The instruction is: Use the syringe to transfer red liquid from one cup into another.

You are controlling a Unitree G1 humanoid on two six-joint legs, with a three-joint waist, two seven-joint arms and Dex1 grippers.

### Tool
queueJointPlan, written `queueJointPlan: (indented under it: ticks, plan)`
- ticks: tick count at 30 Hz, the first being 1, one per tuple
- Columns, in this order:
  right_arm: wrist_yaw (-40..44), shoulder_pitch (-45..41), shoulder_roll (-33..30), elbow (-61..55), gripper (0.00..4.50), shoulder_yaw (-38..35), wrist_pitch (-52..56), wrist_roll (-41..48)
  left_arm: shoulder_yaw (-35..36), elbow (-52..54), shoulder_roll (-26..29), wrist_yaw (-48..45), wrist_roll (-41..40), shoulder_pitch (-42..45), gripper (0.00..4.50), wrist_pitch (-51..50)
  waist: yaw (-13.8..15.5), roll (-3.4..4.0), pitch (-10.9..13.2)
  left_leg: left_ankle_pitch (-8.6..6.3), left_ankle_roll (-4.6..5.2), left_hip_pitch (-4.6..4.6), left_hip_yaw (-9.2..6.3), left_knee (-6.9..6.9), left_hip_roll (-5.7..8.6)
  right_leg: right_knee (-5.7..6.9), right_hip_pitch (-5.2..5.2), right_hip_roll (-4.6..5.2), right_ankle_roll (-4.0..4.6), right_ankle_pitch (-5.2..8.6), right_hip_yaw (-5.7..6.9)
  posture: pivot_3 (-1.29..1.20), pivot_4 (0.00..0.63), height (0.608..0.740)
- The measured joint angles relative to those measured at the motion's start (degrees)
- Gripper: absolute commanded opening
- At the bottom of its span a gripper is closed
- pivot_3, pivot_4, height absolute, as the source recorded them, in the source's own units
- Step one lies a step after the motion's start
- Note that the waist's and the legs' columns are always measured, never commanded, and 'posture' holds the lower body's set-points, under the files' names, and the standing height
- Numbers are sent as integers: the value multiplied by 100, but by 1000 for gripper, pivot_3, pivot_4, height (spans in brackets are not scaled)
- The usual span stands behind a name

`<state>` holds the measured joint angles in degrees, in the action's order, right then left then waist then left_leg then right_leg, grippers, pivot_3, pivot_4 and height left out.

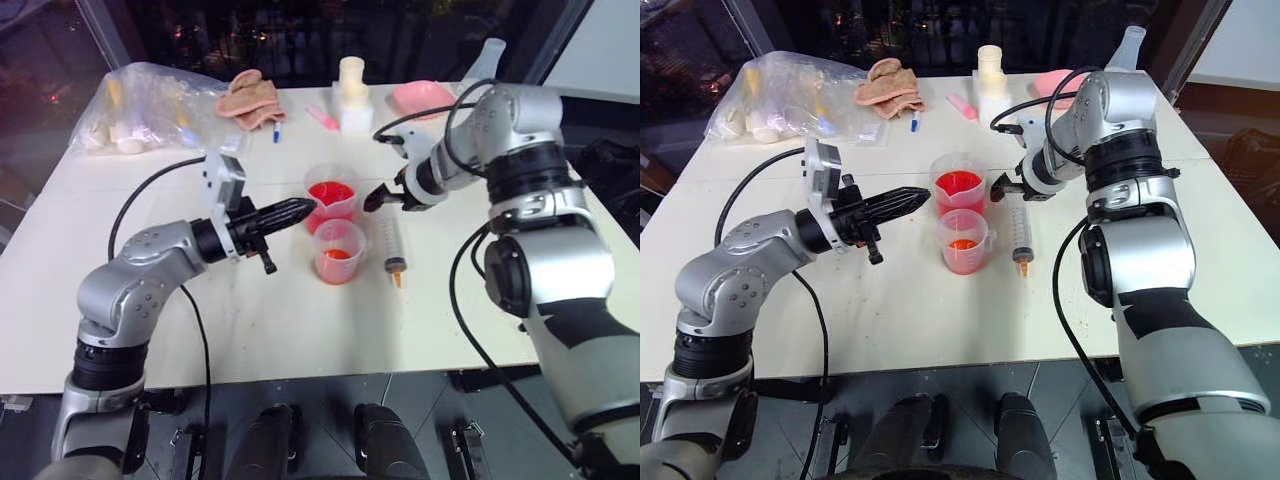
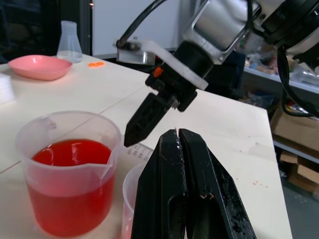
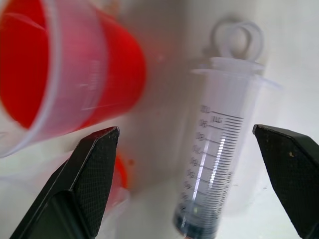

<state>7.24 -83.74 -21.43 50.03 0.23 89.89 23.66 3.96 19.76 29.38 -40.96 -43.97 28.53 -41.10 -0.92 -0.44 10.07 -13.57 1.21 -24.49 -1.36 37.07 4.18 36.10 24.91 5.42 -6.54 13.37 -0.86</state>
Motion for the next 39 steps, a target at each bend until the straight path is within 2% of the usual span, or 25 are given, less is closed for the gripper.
queueJointPlan:
  ticks: [13,16,20,21,29,31,33,37,39]
  plan:
    - [291,123,373,1012,4427,172,-948,-1030,20,189,122,195,-32,-164,0,-9,-25,1,0,4,-7,3,-1,-2,-3,5,1,-20,0,0,-1,0,150,740]
    - [344,232,441,1180,3698,172,-1060,-1120,20,197,141,219,-33,-181,0,-9,-26,1,0,5,-8,3,-1,-2,-3,6,2,-21,0,0,-1,0,150,740]
    - [526,232,590,1363,1690,169,-1340,-1294,21,302,208,255,-44,-188,0,-36,-30,2,0,6,-11,4,-1,-2,-4,8,2,-23,0,0,-1,0,150,740]
    - [559,229,611,1370,1451,170,-1364,-1339,21,302,218,262,-48,-188,0,-68,-31,2,-1,6,-11,5,-2,-2,-4,8,1,-24,0,0,-1,0,150,740]
    - [600,242,628,1347,1431,38,-1359,-1457,21,301,319,243,-55,-186,0,-120,-28,2,-1,7,-14,8,-4,-1,-5,10,0,-26,0,0,-2,0,150,740]
    - [526,364,545,1048,1431,-129,-1288,-1440,22,301,337,227,-75,-179,0,-127,-22,3,0,8,-14,6,-4,-2,-5,10,2,-26,0,0,-3,0,150,740]
    - [668,618,344,218,1431,-207,-1293,-1342,32,294,375,210,-124,-172,0,-132,2,4,1,7,-12,0,-8,0,-4,9,4,-25,0,0,-2,0,150,740]
    - [803,1161,-61,-2294,1431,-466,-1546,-1210,91,248,384,162,-205,-62,0,-135,4,7,2,3,-6,0,-8,-4,-5,10,7,-28,-1,0,0,0,150,740]
    - [878,1420,-132,-3097,1431,-560,-1905,-1163,124,203,368,140,-272,4,0,-138,0,7,2,-4,6,1,-7,-3,-7,11,6,-30,-1,0,2,0,150,740]
